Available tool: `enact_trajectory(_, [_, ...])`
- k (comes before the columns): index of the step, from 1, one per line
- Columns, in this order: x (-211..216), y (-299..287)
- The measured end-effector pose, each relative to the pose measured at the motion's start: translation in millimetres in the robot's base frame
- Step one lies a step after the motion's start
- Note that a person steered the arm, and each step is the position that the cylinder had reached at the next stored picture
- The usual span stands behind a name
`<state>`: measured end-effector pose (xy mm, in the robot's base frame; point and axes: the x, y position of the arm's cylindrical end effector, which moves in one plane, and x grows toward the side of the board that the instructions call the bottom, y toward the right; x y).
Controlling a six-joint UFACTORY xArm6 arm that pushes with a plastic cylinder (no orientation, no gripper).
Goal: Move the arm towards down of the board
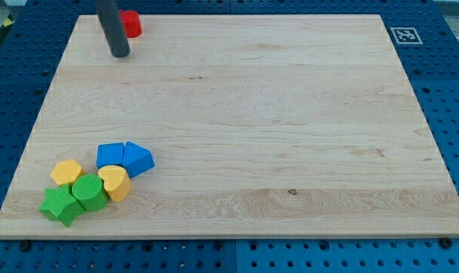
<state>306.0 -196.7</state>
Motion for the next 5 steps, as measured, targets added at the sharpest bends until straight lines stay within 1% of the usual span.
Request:
enact_trajectory(1, [21,8])
enact_trajectory(2, [38,33])
enact_trajectory(3, [43,50])
enact_trajectory(5, [77,107])
